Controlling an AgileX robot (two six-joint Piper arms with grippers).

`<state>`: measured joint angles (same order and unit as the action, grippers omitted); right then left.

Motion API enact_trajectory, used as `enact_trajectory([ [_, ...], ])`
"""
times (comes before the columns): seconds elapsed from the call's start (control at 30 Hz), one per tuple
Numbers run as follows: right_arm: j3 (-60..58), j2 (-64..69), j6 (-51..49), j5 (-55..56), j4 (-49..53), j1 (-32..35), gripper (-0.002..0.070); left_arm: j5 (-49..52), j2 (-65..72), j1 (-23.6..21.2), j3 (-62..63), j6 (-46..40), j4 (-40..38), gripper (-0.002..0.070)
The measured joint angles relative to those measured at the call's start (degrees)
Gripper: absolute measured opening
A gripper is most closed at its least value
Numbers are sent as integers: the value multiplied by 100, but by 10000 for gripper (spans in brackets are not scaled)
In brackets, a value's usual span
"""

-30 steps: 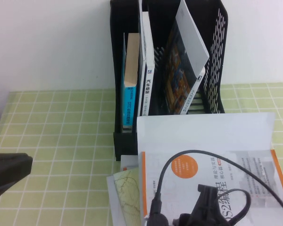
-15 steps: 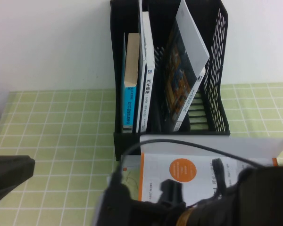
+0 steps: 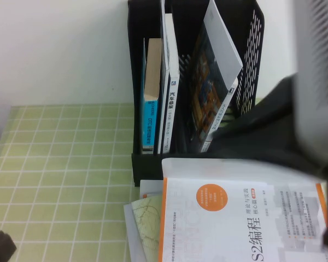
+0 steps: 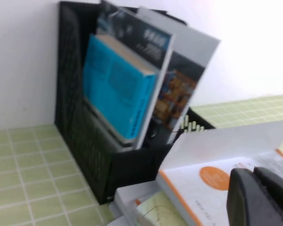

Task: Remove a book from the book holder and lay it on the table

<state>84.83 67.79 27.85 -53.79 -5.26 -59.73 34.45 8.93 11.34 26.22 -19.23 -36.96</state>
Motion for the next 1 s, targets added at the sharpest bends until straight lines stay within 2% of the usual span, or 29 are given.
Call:
enact_trajectory([
  [0.17,-937,-596,51,141,49,1507,0,-483,-616,0,-919,168,43,-3],
  [0.27,-1853,-1042,258,630,-253,2340,-1,-541,-653,0,-1232,272,81,-2],
  [0.43,-3838,-1931,669,1784,-1324,3135,-1,-697,-653,0,-1332,320,165,-3],
  [0.57,-5182,-2609,742,2587,-1739,3379,-1,-719,-653,0,-1332,408,302,-2],
  [0.7,-6022,-3206,786,2827,-1938,3414,-1,-691,-653,0,-1332,515,333,-2],
  [1.0,-6360,-3636,882,2964,-1857,3423,-1,-768,-653,0,-1332,561,213,-3],
])
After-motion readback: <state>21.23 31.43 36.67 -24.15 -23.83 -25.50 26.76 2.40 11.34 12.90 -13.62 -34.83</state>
